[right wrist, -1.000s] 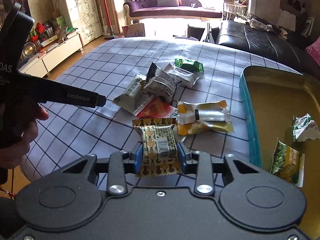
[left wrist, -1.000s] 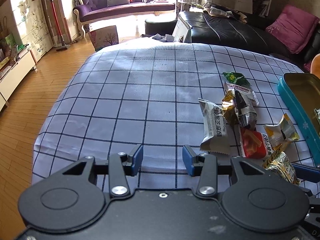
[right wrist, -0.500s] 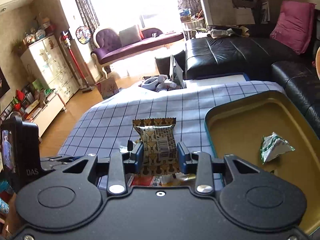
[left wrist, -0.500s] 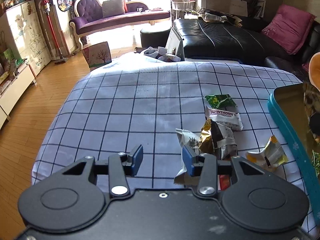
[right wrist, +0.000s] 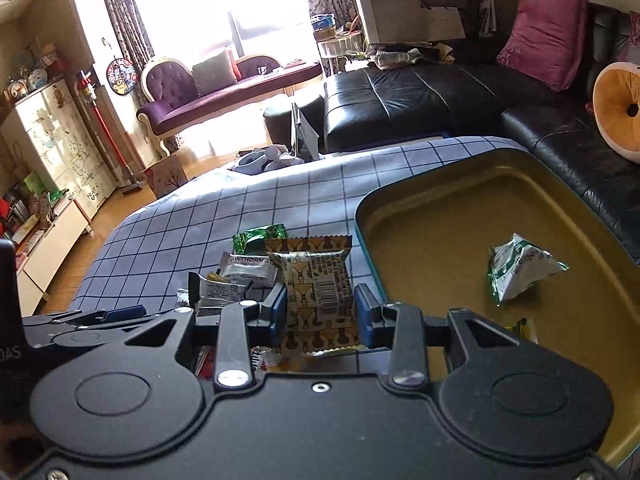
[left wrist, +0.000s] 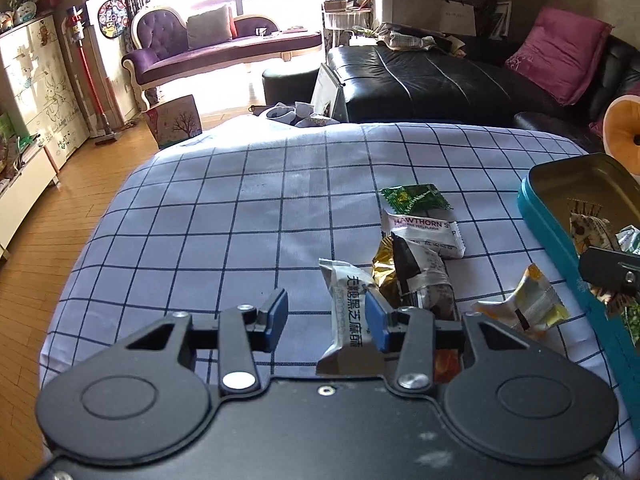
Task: Organize snacks
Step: 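Grasp white text-printed packet with left gripper while right gripper lifts biscuit pack, then carry both held packs over the metal tray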
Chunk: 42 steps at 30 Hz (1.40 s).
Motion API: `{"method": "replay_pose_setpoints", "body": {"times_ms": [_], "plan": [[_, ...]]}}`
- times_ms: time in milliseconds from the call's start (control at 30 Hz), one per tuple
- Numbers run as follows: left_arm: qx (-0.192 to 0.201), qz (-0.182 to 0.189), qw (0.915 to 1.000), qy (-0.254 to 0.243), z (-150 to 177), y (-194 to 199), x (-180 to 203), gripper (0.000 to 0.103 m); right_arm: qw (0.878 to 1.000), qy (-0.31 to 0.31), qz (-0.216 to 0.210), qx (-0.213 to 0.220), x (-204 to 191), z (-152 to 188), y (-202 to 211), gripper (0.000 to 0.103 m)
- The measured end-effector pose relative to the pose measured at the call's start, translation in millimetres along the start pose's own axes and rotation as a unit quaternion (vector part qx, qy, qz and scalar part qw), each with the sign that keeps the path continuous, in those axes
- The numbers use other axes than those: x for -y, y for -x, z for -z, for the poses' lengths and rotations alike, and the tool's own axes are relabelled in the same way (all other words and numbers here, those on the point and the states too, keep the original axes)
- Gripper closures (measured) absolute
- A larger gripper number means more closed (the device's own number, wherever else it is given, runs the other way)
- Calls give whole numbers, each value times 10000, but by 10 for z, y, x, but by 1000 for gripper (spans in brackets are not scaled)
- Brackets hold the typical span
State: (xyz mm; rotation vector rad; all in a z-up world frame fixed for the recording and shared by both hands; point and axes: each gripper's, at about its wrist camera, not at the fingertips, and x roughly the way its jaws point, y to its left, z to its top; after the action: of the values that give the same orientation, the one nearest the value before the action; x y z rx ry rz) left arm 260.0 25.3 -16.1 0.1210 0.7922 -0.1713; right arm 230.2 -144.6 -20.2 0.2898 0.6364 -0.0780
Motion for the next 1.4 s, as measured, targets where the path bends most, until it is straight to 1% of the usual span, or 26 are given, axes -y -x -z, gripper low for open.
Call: {"method": "replay_pose_setpoints", "body": {"times_ms": [100, 233, 333, 400, 500, 567, 667, 733, 833, 900, 933, 1033, 1167, 1267, 1400], "plan": [[-36, 109, 9998, -141, 45, -1, 6, 58, 10000, 68, 25, -1, -14, 25, 21, 58], [-148, 326, 9993, -66, 65, -27, -45, 58, 9999, 160, 45, 9, -10, 49, 50, 58], [-114, 338, 9993, -86, 75, -20, -64, 57, 9998, 174, 64, 55, 8, 44, 72, 58], [-59, 341, 9993, -171, 84, -4, -48, 58, 9998, 167, 39, 33, 30, 35, 67, 58], [-90, 460, 9985, -278, 92, -1, -13, 58, 9999, 131, -5, -12, 63, 44, 58, 58], [-195, 370, 9987, -303, 95, -61, 25, 58, 9999, 114, -34, -47, 79, 48, 50, 58], [-267, 92, 9988, -392, 97, -143, 86, 58, 9998, 131, -77, -84, 78, 54, 42, 58], [-310, 76, 9992, -257, 80, -179, 68, 58, 9998, 171, -70, -70, 70, 63, 52, 58], [-354, 113, 9993, 90, 41, -219, -13, 58, 9997, 225, -47, -54, 61, 76, 64, 58], [-340, 100, 9991, 240, 23, -230, -42, 70, 9997, 239, -53, -60, 66, 84, 68, 58], [-322, 55, 9991, 280, 14, -229, -44, 84, 9997, 248, -44, -57, 66, 85, 69, 58], [-189, -148, 9979, 601, -17, -158, -105, 85, 9996, 278, 45, 22, 86, 74, 99, 58], [314, -230, 9937, 1053, -97, 108, -213, 85, 9994, 103, 197, 279, 216, 45, 208, 58], [548, -136, 9916, 1167, -150, 281, -178, 85, 9979, -120, 408, 489, 359, 21, 285, 58], [685, 194, 9926, 984, -192, 423, 40, 85, 9932, -441, 824, 698, 591, -1, 369, 58]]}}
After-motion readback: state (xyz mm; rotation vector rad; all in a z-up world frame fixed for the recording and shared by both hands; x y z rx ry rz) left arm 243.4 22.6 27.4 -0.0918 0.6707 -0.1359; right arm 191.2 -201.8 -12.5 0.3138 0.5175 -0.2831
